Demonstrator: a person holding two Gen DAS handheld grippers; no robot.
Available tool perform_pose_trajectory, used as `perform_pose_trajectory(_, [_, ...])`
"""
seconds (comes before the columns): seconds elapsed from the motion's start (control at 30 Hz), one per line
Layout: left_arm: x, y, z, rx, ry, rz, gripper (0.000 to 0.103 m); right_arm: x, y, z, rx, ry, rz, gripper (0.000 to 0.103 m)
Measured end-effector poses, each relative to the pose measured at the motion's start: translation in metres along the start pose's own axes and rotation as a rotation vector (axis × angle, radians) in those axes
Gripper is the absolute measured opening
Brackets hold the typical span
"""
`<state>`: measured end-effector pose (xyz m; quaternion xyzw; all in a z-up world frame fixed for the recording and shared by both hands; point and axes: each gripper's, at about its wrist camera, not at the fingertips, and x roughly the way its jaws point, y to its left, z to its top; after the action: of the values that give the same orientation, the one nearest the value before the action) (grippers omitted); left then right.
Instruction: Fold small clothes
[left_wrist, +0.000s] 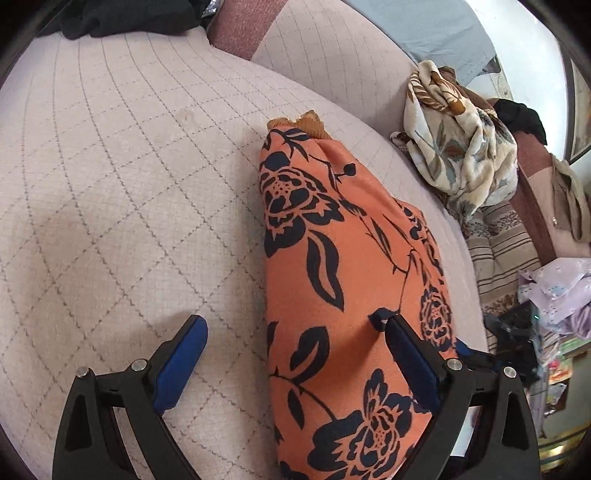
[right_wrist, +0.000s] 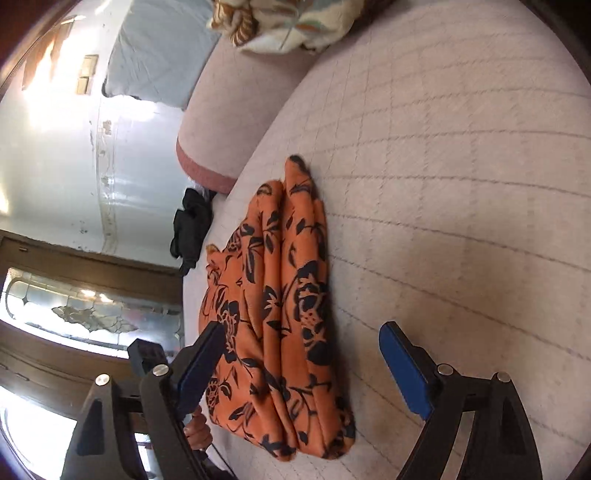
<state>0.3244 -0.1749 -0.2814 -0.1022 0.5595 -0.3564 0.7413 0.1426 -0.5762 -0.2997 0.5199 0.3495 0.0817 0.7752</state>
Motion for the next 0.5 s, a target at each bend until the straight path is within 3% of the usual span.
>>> perform_pose_trajectory(0.17, [0.006, -0.005, 0.003, 0.047, 0.019, -0.01, 0.097, 0.051, 0.009, 0.018, -0.051, 0.084, 0.01, 0.088])
perform_pose_trajectory(0.27, [0.011, -0.008, 0.005, 0.065, 0.015, -0.018, 0.098, 0.075, 0.026, 0.02, -0.108, 0.12, 0.06, 0.09])
perform_pose_trajectory(0.43, [0.021, -0.019, 0.003, 0.093, 0.017, -0.091, 0.097, 0.103, 0.049, 0.008, -0.201, 0.122, 0.012, 0.094])
perform_pose_trajectory(0.47, [0.023, -0.023, 0.001, 0.101, 0.025, -0.116, 0.091, 0.106, 0.051, 0.007, -0.204, 0.116, 0.01, 0.094])
perform_pose_trajectory(0.5, [0.024, -0.026, -0.001, 0.112, 0.015, -0.086, 0.082, 0.109, 0.054, 0.005, -0.212, 0.109, 0.003, 0.093])
